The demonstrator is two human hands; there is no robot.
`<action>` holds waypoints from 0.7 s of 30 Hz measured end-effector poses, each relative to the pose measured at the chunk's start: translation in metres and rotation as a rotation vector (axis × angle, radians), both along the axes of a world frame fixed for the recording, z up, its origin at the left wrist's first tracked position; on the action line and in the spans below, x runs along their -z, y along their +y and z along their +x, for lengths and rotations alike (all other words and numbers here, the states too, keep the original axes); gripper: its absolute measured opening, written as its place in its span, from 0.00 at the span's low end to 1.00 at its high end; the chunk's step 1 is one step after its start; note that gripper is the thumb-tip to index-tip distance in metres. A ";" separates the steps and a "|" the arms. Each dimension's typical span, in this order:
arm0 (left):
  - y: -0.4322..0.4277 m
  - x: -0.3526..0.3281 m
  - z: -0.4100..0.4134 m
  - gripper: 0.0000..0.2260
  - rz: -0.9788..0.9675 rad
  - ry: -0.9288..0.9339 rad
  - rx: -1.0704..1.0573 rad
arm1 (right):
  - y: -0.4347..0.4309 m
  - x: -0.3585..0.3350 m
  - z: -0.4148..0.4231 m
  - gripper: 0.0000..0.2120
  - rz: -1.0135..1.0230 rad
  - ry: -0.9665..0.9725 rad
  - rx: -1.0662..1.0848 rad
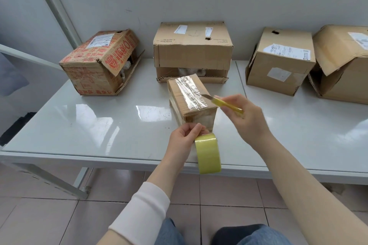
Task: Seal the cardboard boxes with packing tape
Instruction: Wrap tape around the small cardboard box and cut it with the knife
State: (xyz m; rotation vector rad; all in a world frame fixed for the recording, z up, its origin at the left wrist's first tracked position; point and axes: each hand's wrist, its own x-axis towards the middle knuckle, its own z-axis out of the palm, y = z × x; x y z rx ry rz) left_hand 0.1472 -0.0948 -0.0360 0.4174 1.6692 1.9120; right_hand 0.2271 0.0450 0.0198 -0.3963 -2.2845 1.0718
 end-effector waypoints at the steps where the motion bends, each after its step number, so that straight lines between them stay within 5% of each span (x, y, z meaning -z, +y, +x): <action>1: -0.001 0.000 0.000 0.08 0.007 0.005 0.008 | -0.004 0.000 -0.008 0.04 0.025 -0.033 -0.033; 7: -0.003 0.001 -0.004 0.06 0.021 -0.013 0.046 | -0.006 0.005 -0.030 0.07 0.415 -0.095 -0.026; 21: -0.011 -0.003 0.007 0.07 0.004 0.079 0.100 | -0.004 0.003 -0.050 0.10 0.460 -0.123 -0.143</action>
